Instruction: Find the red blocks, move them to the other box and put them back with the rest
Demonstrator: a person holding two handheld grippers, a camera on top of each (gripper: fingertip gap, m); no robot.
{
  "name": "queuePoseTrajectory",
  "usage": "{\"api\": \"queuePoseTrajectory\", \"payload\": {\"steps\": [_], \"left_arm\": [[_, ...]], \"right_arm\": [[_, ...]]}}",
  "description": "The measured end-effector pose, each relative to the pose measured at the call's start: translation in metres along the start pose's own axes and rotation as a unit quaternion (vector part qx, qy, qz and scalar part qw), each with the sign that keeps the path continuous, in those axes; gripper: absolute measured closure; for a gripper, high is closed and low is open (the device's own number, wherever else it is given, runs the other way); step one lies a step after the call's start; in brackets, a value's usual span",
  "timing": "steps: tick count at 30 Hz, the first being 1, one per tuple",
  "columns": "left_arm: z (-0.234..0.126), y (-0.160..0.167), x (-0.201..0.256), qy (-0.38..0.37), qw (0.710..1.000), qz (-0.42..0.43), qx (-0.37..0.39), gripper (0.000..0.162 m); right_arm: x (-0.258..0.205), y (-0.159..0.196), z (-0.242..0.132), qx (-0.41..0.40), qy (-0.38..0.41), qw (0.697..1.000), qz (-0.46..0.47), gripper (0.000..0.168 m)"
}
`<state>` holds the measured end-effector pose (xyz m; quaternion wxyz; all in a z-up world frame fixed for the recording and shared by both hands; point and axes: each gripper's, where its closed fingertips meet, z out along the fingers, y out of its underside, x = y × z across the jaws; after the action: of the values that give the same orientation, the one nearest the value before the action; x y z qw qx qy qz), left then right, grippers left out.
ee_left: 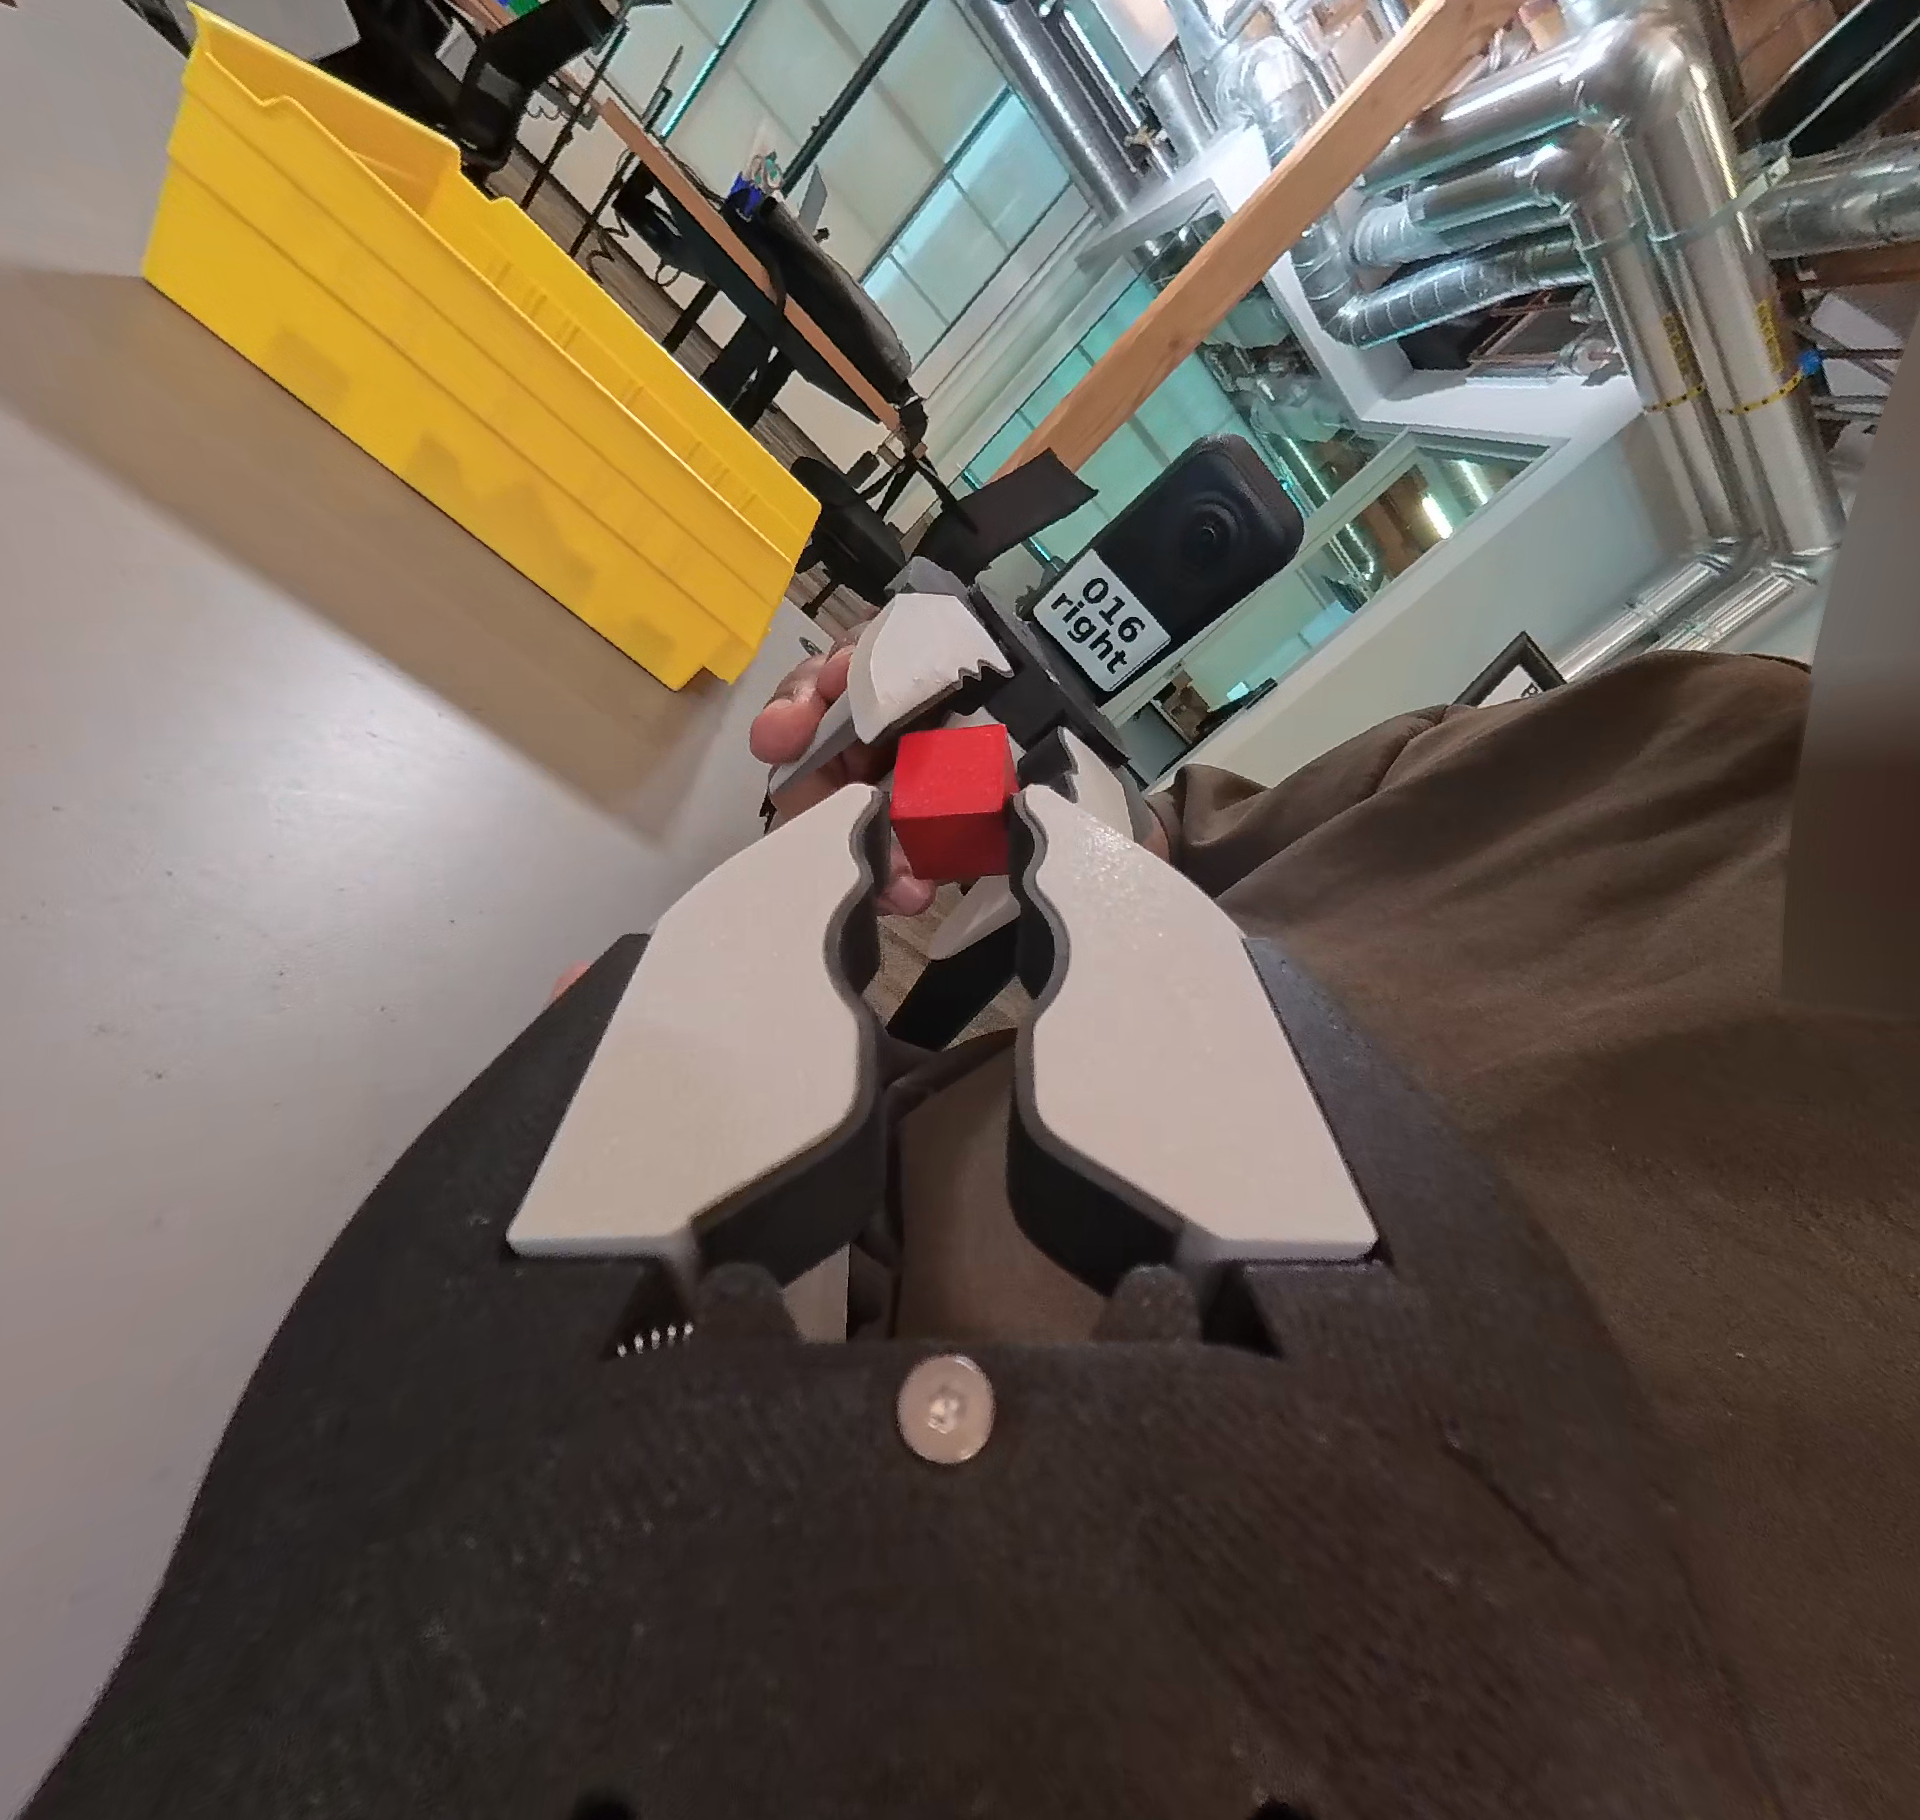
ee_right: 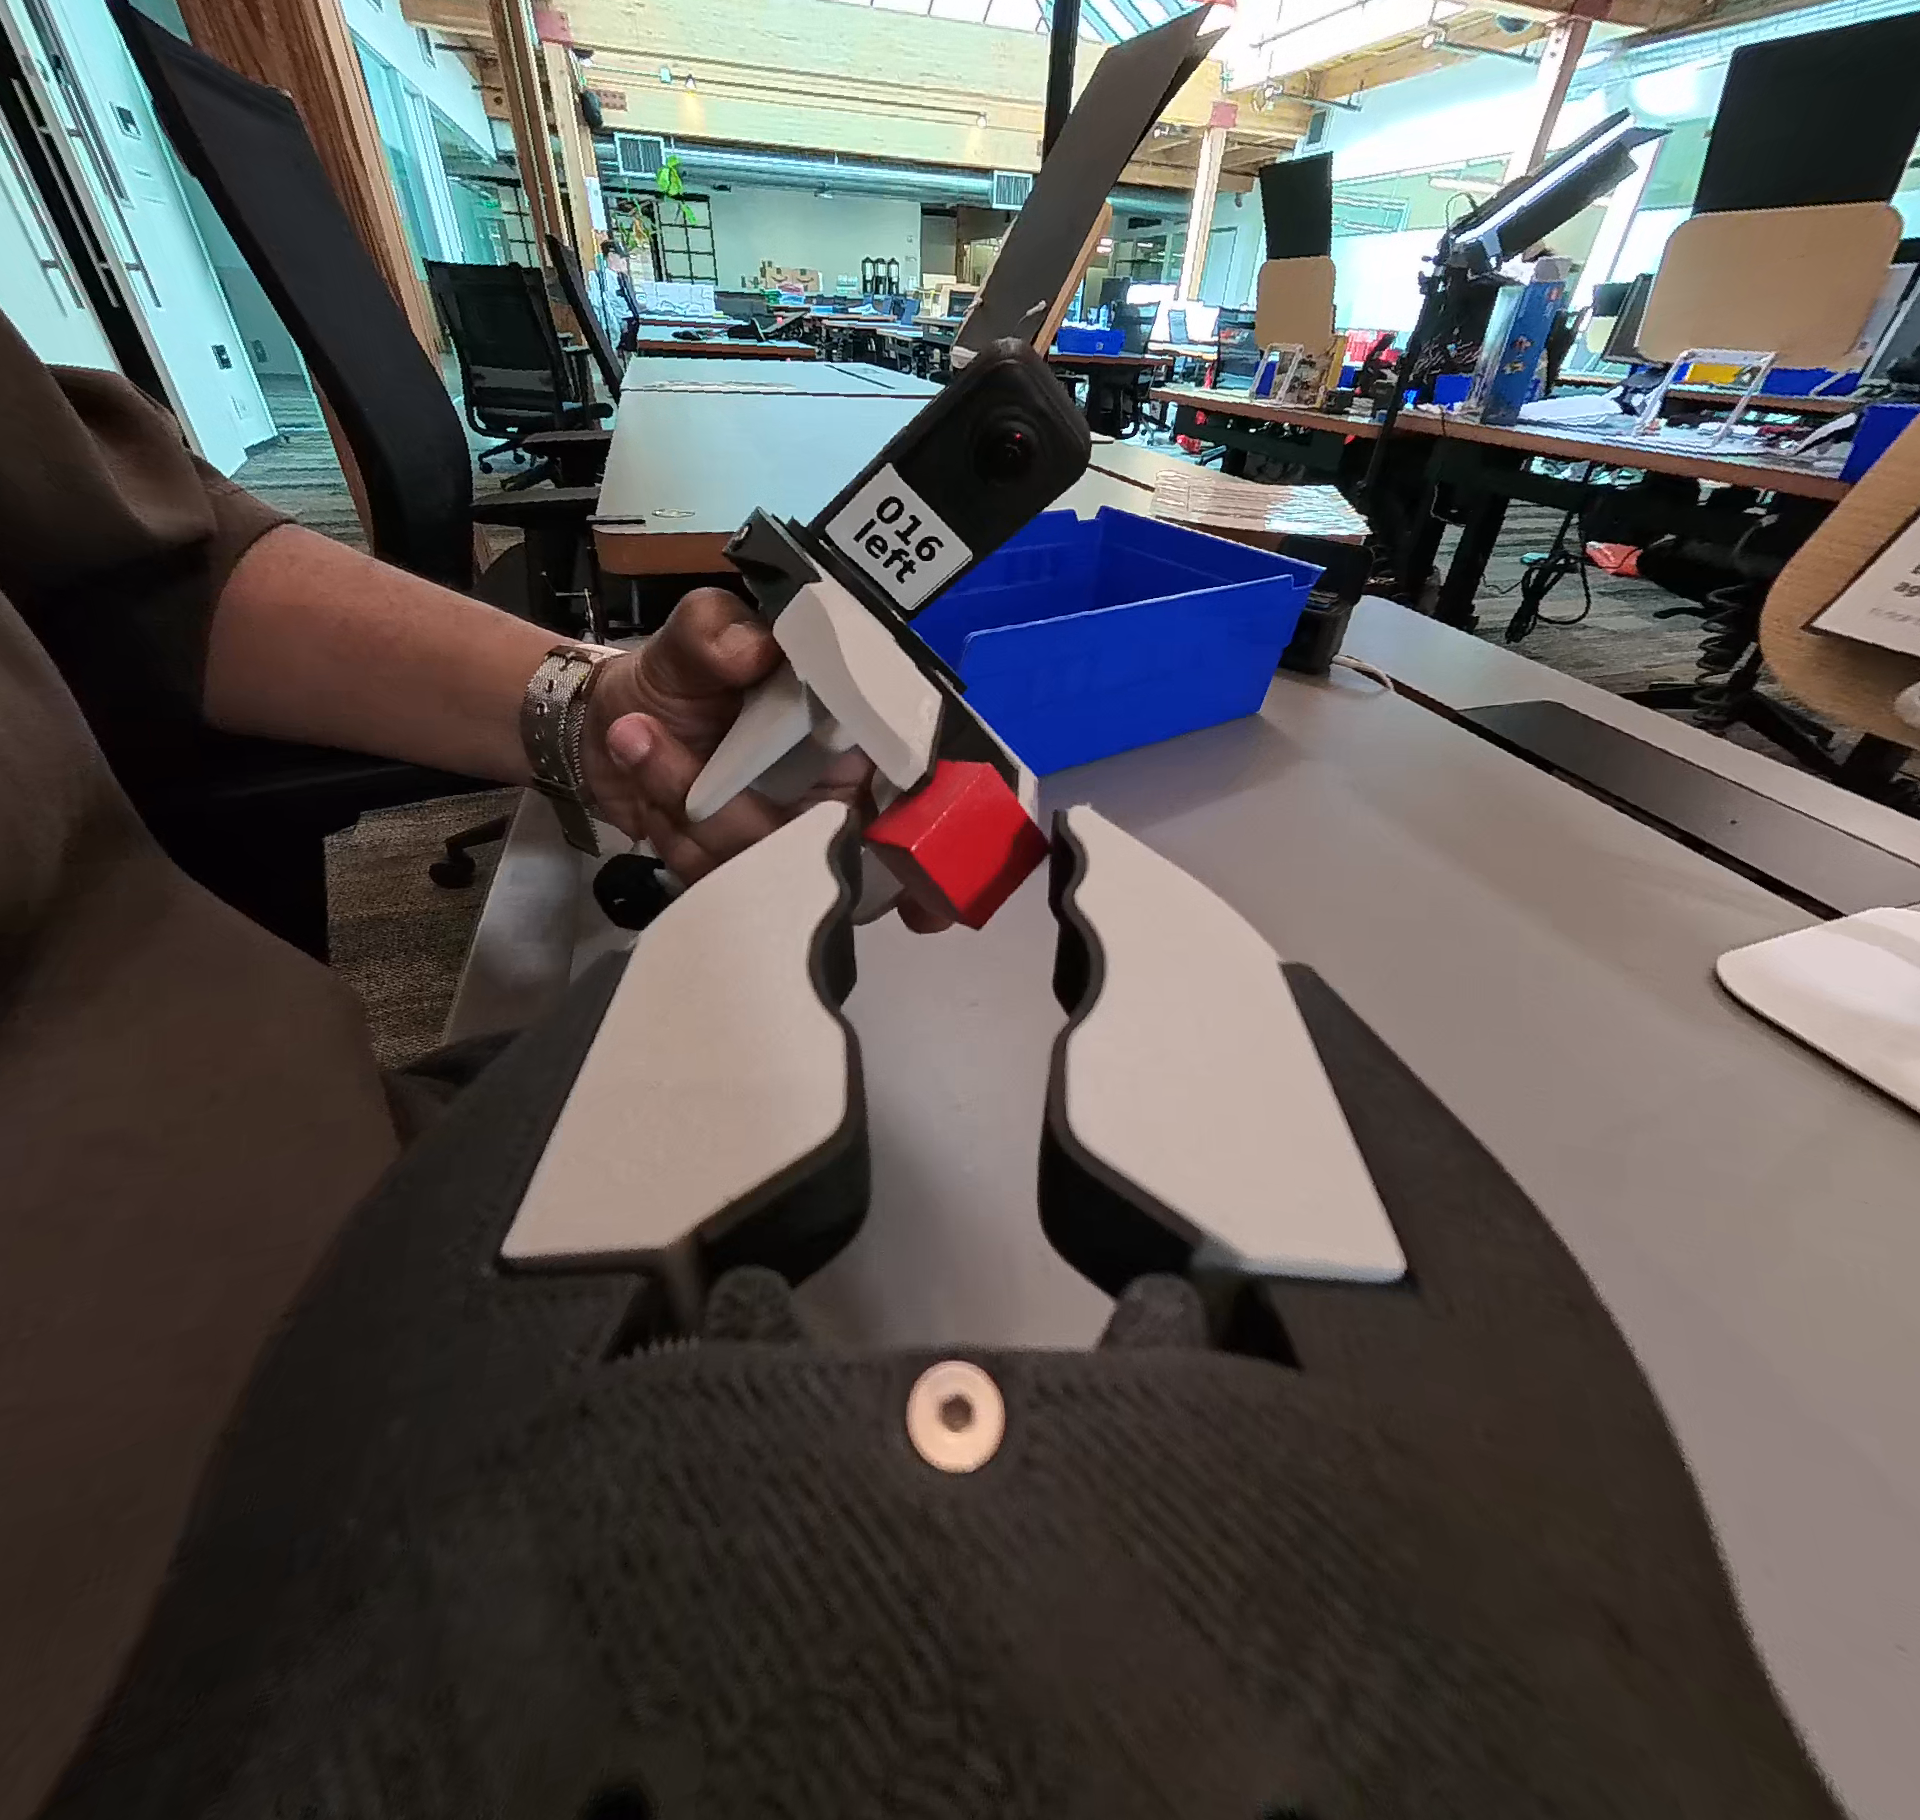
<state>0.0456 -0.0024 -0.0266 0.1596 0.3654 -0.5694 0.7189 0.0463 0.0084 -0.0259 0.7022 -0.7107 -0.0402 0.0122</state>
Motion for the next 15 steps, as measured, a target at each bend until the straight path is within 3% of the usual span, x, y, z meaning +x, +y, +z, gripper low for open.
{"api": "queuePoseTrajectory", "payload": {"steps": [2, 6, 8, 11, 15], "left_arm": [[0.0, -0.002, -0.003, -0.009, 1.0, -0.001, 0.005, 0.138], [-0.003, -0.004, -0.014, -0.051, 0.999, 0.007, 0.012, 0.12], [-0.004, -0.004, -0.015, -0.056, 0.998, 0.011, 0.012, 0.115], [-0.004, -0.004, -0.012, -0.048, 0.999, 0.009, 0.01, 0.115], [-0.004, -0.001, -0.013, -0.051, 0.999, 0.013, 0.0, 0.115]], "right_arm": [[0.003, 0.0, 0.001, -0.003, 0.007, 1.0, 0.005, 0.133], [0.014, -0.004, -0.005, 0.004, 0.027, 1.0, 0.005, 0.134], [0.036, -0.016, -0.02, 0.01, 0.086, 0.996, -0.034, 0.134], [0.086, -0.064, -0.082, 0.071, 0.242, 0.962, -0.102, 0.134], [0.154, -0.097, -0.204, 0.071, 0.461, 0.875, -0.128, 0.134]]}}
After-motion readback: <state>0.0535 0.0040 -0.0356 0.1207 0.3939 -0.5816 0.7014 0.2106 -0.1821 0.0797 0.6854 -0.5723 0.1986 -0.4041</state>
